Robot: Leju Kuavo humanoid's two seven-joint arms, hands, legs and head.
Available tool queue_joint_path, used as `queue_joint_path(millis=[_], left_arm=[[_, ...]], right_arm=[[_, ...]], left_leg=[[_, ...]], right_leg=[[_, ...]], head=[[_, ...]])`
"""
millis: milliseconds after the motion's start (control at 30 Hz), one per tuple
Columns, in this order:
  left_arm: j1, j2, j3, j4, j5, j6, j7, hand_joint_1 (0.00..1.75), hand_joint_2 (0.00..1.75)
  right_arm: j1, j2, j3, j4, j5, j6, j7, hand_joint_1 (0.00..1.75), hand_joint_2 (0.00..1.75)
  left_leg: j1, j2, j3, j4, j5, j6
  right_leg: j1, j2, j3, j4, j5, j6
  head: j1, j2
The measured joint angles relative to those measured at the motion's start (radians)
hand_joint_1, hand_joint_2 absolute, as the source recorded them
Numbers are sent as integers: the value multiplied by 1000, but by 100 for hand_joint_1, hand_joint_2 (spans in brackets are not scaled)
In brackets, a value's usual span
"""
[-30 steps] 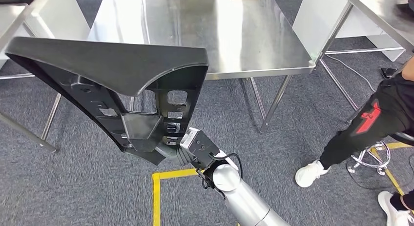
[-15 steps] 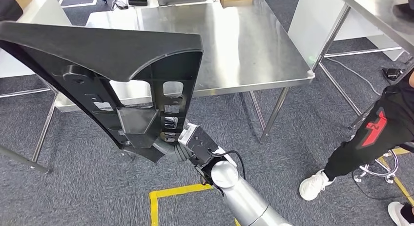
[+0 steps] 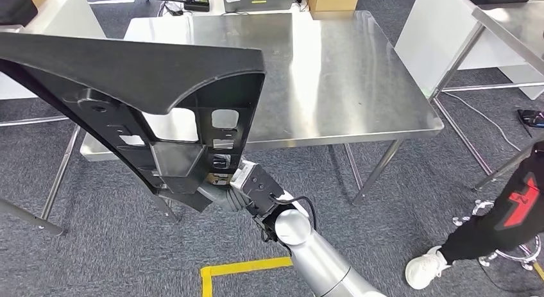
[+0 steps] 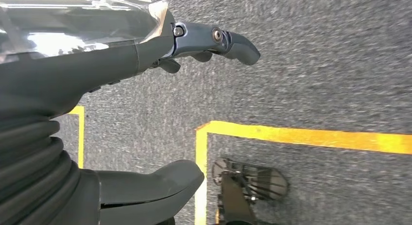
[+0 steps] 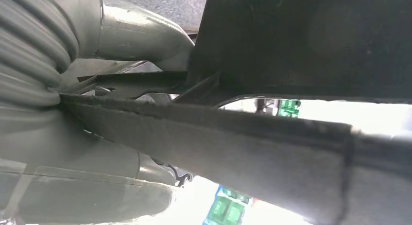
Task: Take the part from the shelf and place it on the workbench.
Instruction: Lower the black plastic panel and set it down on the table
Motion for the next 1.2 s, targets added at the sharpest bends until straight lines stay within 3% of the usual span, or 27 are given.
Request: queue_joint_path(millis=[67, 100, 167, 200, 267, 333, 400, 433, 533, 567, 600, 633, 700, 733, 767, 800, 833, 900, 933, 967, 1033, 1067, 1100, 1200], left_arm=[[0, -1, 1, 1, 0, -3, -1, 0, 175], [0, -2, 1, 1, -1, -6, -1, 0, 175], [-1, -4, 2, 0, -3, -11, -4, 0, 175], [-2, -5, 1, 0, -4, -12, -5, 0, 175], [-3, -6, 1, -1, -7, -12, -6, 0, 175], [-2, -6, 1, -1, -8, -13, -6, 0, 175], [-1, -4, 1, -1, -9, -14, -6, 0, 175], [0, -4, 1, -1, -9, -15, -6, 0, 175], [1, -3, 1, -1, -9, -15, -6, 0, 175], [1, -3, 1, 0, -9, -15, -7, 0, 175], [1, -4, 1, 0, -9, -15, -7, 0, 175], [1, -4, 1, 0, -9, -15, -8, 0, 175], [-1, -6, 2, -1, -9, -15, -11, 0, 175], [-1, -6, 2, -1, -9, -15, -12, 0, 175], [-1, -6, 2, -1, -9, -15, -12, 0, 175], [-1, -6, 2, -1, -9, -15, -12, 0, 175], [-1, -6, 2, -1, -9, -15, -12, 0, 175], [0, -6, 2, -1, -9, -14, -12, 0, 175], [0, -6, 2, -1, -8, -12, -12, 0, 175], [0, -6, 2, -1, -7, -9, -12, 0, 175], [-1, -7, 2, 0, -4, -1, -12, 0, 175], [-1, -7, 2, 0, -3, 2, -11, 0, 175], [-1, -7, 2, 0, -3, 4, -11, 0, 175], [-3, -7, 3, -1, -2, 7, -8, 0, 175]], right_arm=[[1, -1, 1, 2, 0, -1, 0, 175, 175], [1, -1, 2, 3, 0, -3, 0, 175, 175], [2, 0, 1, 2, 0, -7, 0, 175, 175], [1, 1, 1, 2, 0, -8, 0, 175, 175], [2, 4, 0, 1, 1, -11, -1, 175, 175], [6, 5, 0, 1, 2, -14, -1, 175, 175], [11, 5, 0, 1, 2, -16, -1, 175, 175], [13, 5, 0, 1, 2, -16, -1, 175, 175], [14, 6, 0, 1, 4, -17, -1, 175, 175], [14, 6, -1, 1, 5, -18, 0, 175, 175], [14, 6, -1, 0, 6, -18, 0, 175, 175], [13, 7, -2, -3, 7, -18, 0, 175, 175], [10, 6, -5, -8, 10, -19, 0, 175, 175], [9, 6, -6, -10, 12, -20, 0, 175, 175], [9, 4, -8, -10, 14, -20, 0, 175, 175], [11, 2, -8, -10, 16, -20, 0, 175, 175], [12, 0, -9, -10, 17, -20, 1, 175, 175], [15, -4, -9, -10, 19, -20, 1, 175, 175], [15, -5, -9, -10, 21, -19, 1, 175, 175], [15, -6, -9, -9, 22, -18, 1, 175, 175], [15, -9, -9, -6, 24, -16, 1, 175, 175], [15, -9, -9, -4, 25, -15, 1, 175, 175], [14, -9, -9, -3, 25, -15, 1, 175, 175], [8, 0, -10, -4, 30, -14, 0, 175, 175]], left_leg=[[1, -1, 18, 0, -16, -10], [1, -2, 26, 3, -18, -16], [2, 2, 17, 34, -12, -25], [2, 5, -6, 69, -7, -28], [7, 9, -88, 177, -14, -39], [14, 11, -177, 267, -58, -50], [20, 13, -226, 266, -88, -58], [21, 14, -231, 226, -73, -59], [19, 19, -206, 56, 96, -53], [16, 20, -197, 28, 135, -47], [14, 20, -191, 16, 146, -39], [13, 19, -180, 14, 139, -29], [15, 16, -154, 2, 128, -12], [16, 15, -140, -1, 120, -5], [16, 13, -128, -3, 109, -1], [16, 12, -115, -3, 96, 2], [16, 9, -101, -3, 82, 4], [15, 3, -67, -3, 54, 5], [14, 1, -47, -3, 40, 4], [12, -1, -27, -4, 25, 3], [8, -5, 7, -2, -4, -2], [6, -6, 17, -3, -18, -6], [5, -7, 26, 1, -27, -12], [4, -2, 33, 28, -42, -25]], right_leg=[[9, -3, 18, -50, 48, -17], [12, -4, 22, -54, 41, -32], [7, 0, 46, -65, 36, -50], [2, 1, 60, -71, 31, -56], [-4, 2, 88, -78, 18, -63], [-7, 4, 111, -78, -2, -64], [-10, 9, 141, -78, -28, -60], [-12, 10, 159, -78, -42, -57], [-10, 12, 202, -81, -89, -44], [-8, 12, 212, -88, -102, -38], [-5, 12, 224, -91, -105, -30], [-3, 12, 230, -89, -100, -20], [-4, 8, 206, -24, -69, 1], [-5, 6, 167, 38, -57, 6], [-6, 4, 115, 107, -58, 4], [-6, 3, 61, 168, -79, -4], [-6, 3, 14, 206, -116, -16], [-5, 3, -44, 206, -191, -32], [-4, 3, -56, 171, -196, -29], [-3, 3, -60, 117, -164, -18], [0, 0, -61, 2, -21, 7], [4, -2, -57, -34, 43, 8], [6, -2, -52, -53, 84, -1], [0, 2, -18, -63, 98, -40]], head=[[-2, 0], [-2, 0], [0, 0], [-1, 0], [-1, 0], [-2, 0], [-2, 0], [-2, 0], [-3, 0], [-3, 0], [-3, 0], [-3, 0], [-1, 0], [0, 0], [1, 0], [1, 0], [2, 0], [2, 0], [2, 0], [2, 0], [2, 0], [2, 0], [2, 0], [3, 0]])
